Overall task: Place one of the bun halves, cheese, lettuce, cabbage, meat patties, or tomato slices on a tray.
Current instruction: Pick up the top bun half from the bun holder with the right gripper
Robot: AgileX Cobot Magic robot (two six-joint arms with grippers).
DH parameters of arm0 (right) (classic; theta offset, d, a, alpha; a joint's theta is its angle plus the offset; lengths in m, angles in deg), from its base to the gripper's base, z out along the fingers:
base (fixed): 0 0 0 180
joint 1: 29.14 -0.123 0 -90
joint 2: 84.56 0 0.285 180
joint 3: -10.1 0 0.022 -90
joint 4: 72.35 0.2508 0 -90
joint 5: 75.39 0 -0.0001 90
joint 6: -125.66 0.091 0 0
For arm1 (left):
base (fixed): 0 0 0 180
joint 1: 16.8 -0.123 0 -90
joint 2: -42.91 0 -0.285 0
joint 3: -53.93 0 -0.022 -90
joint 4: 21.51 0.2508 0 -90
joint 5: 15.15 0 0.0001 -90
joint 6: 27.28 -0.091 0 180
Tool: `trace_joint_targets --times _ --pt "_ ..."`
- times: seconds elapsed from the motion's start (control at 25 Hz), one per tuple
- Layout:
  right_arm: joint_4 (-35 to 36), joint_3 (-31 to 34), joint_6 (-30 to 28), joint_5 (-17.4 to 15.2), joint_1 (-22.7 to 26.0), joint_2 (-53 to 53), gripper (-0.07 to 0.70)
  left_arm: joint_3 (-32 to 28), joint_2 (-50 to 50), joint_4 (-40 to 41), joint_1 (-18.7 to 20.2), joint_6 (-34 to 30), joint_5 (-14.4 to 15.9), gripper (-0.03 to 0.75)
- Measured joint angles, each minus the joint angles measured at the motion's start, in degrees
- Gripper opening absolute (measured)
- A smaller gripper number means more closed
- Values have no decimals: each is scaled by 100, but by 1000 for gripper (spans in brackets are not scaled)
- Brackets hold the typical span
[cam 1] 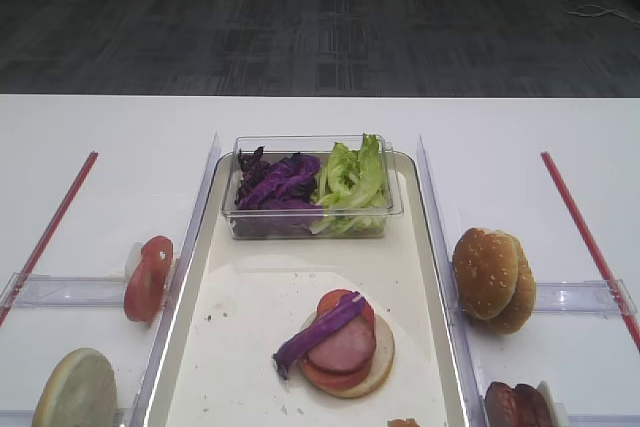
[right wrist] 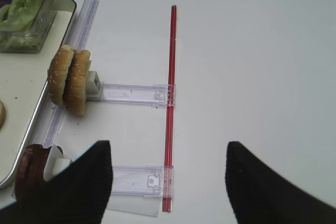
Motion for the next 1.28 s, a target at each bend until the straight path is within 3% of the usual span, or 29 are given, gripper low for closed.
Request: trace_joint_targets --times 0.68,1.0,1.28 --pt "-30 0 4 0 0 -30 481 0 0 0 0 0 0 397" --pt "166 0 90 -21 0 -838 481 0 0 0 0 0 0 396" --pt "261 -466 275 -343 0 -1905 481 0 0 0 0 0 0 397"
